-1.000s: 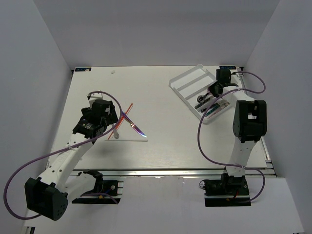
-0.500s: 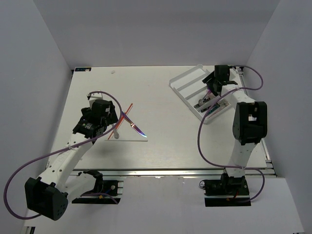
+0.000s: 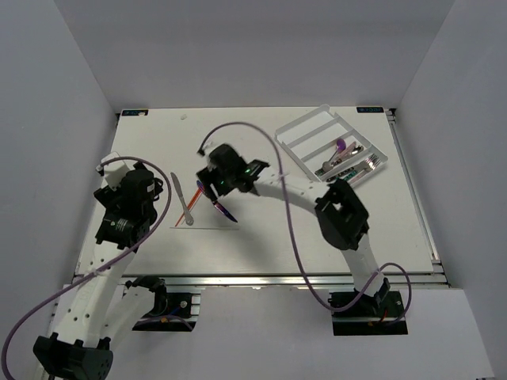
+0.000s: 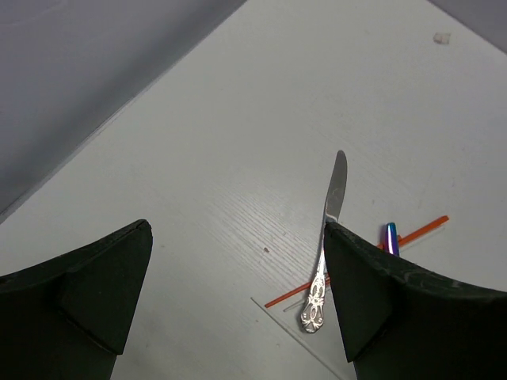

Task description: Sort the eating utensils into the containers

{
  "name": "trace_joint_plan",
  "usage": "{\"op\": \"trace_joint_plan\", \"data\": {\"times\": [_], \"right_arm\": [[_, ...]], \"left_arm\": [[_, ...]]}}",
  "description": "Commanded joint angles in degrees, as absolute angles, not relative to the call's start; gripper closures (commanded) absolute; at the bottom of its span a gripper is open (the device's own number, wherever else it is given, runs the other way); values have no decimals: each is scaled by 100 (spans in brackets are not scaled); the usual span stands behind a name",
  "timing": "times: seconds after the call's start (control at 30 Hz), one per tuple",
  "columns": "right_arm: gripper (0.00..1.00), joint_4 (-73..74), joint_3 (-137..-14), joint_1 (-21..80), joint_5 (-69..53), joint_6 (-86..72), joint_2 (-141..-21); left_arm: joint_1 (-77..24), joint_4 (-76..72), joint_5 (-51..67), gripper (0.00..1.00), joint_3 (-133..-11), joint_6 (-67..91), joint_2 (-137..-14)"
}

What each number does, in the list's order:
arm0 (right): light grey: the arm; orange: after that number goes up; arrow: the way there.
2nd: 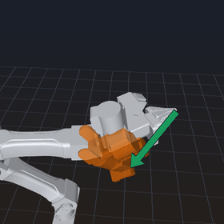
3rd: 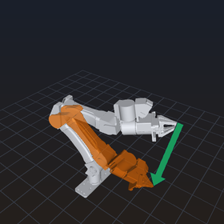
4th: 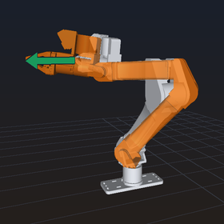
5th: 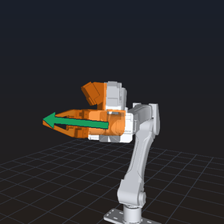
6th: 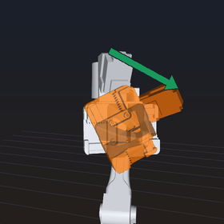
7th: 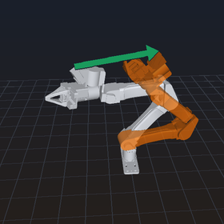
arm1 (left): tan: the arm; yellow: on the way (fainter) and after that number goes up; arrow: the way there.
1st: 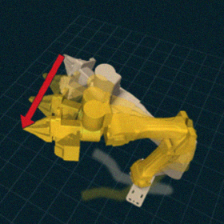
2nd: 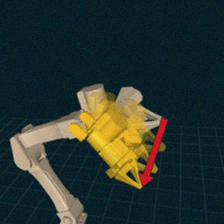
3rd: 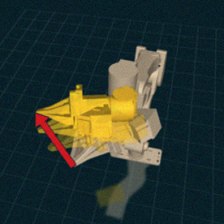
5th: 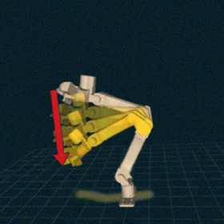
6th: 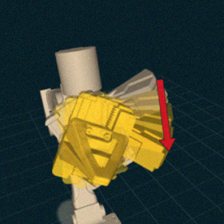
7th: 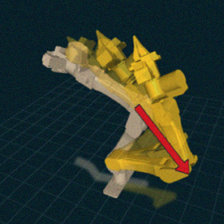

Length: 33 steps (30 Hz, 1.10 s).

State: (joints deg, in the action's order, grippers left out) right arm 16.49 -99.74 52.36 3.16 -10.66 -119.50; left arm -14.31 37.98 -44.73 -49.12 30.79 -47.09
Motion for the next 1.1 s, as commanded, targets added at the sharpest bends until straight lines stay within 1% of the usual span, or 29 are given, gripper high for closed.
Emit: {"op": "trace_joint_plan", "data": {"times": [0.0, 0.23, 0.4, 0.5, 0.7, 0.83, 0.87, 0.93, 1.03, 1.07], "right_arm": [[30, 2188, -10448, 5422, 581, -203, -12453], [35, 2259, -11223, 5528, 431, -35, -13253], [37, 2013, -11215, 5607, 527, 307, -13500], [40, 1916, -11250, 5608, 457, 334, -13614], [40, 1960, -11505, 5607, 62, 273, -13886], [42, 1977, -11715, 5599, 70, 229, -14088], [50, 2073, -11899, 5581, 70, 211, -14219], [61, 2197, -12067, 5555, 97, 176, -14422], [72, 2233, -12041, 5555, 193, 132, -14467], [79, 2224, -11998, 5546, 211, 106, -14441]], "left_arm": [[-1380, 3788, -4747, 2, -4931, 3138, -4352], [-1380, 3683, -4360, 2, -4922, 2997, -4552], [-1371, 3630, -4079, 2, -4922, 2901, -4684], [-1371, 3604, -4008, 2, -4913, 2874, -4667], [-1371, 3586, -3946, 2, -4896, 2856, -4632], [-1362, 3577, -3911, 2, -4896, 2839, -4641], [-1362, 3577, -3902, 2, -4896, 2839, -4641], [-1362, 3577, -3894, 2, -4896, 2839, -4632], [-1362, 3577, -3894, 2, -4896, 2830, -4606], [-1371, 3577, -3885, 2, -4896, 2830, -4605]]}}
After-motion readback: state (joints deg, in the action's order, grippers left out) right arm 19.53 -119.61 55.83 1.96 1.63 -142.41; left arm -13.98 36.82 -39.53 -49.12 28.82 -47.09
